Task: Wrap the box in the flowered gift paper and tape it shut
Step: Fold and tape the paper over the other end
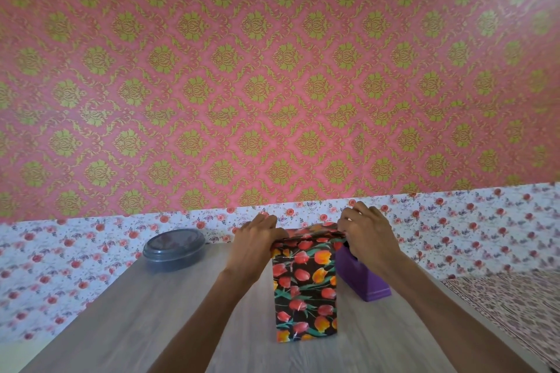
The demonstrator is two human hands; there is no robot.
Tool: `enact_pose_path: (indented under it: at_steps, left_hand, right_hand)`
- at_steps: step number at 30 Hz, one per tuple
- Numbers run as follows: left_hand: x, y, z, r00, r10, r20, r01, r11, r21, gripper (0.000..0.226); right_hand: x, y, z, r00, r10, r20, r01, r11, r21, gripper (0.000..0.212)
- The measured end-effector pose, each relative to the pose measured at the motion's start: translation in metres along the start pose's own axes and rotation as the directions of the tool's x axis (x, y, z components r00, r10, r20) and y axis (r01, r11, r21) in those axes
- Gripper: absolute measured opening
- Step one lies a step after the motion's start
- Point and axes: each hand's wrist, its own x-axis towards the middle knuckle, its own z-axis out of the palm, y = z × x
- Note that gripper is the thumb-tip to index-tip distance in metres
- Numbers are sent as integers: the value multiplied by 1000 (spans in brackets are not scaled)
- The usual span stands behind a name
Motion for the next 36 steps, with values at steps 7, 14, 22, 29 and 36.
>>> enact_pose_path:
  at_steps: [7,14,22,29,36]
  left_hand:
    - [0,-3,-2,998,47,50,-49,998,35,9]
    - [6,-2,-14,969,71,235,-84,996,44,33]
    - [3,27,-13,952,30,306,91,922,-375,25]
    - [-5,45,-3,970,-79,229,161,918,-363,37]
    - [-14,49,1,983,-80,164,123,955,-270,35]
  right_hand:
    - [-6,-6,1,1000,-19,5,19,1000,-5,47]
    - [-13,-5,2,998,-59,-11,59,997,54,53]
    - [-18,-4,-1,999,-53,5,52,988,146,39]
    - [-21,-2,-5,997,-77,2,76,988,132,38]
    - [-30,-3,-5,987,-124,103,110,986,129,43]
